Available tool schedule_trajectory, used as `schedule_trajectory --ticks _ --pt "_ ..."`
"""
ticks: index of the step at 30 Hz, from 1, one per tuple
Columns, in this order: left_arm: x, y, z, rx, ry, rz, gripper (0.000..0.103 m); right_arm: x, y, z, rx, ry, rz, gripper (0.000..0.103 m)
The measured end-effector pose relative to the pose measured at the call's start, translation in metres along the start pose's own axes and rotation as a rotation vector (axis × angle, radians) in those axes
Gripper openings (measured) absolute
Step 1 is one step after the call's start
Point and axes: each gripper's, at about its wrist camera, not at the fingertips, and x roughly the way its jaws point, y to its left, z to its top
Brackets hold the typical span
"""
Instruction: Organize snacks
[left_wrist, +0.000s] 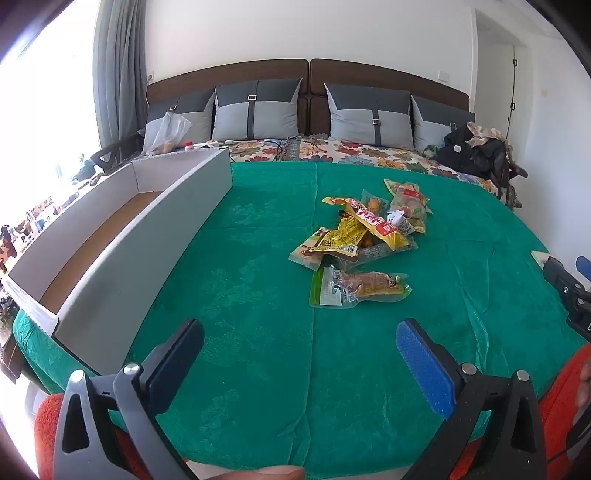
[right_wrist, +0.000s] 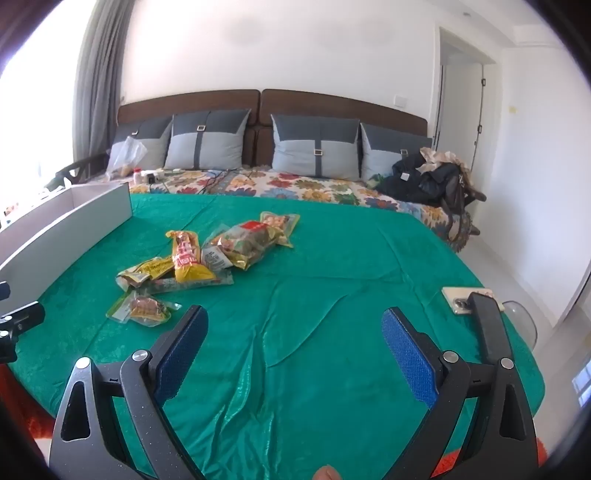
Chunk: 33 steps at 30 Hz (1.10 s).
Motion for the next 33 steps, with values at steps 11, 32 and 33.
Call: schedule_trajectory --ticks 11,32,33 --pt "0.0 -0.007 -0.005 0.034 0.008 0.004 0.103 0.003 0.004 -0.005 -0.018 -0.014 0.013 0.097" --pt "-0.004 -0.002 -0.008 0.034 -0.01 0.012 0.103 -0.003 0.014 -0.002 -0.061 -0.049 0.026 0.097" --pt "-0.005 -0.002 -0.008 0.035 -0.01 0.011 0.103 -0.003 0.014 -0.002 -0.059 -0.046 0.026 0.097"
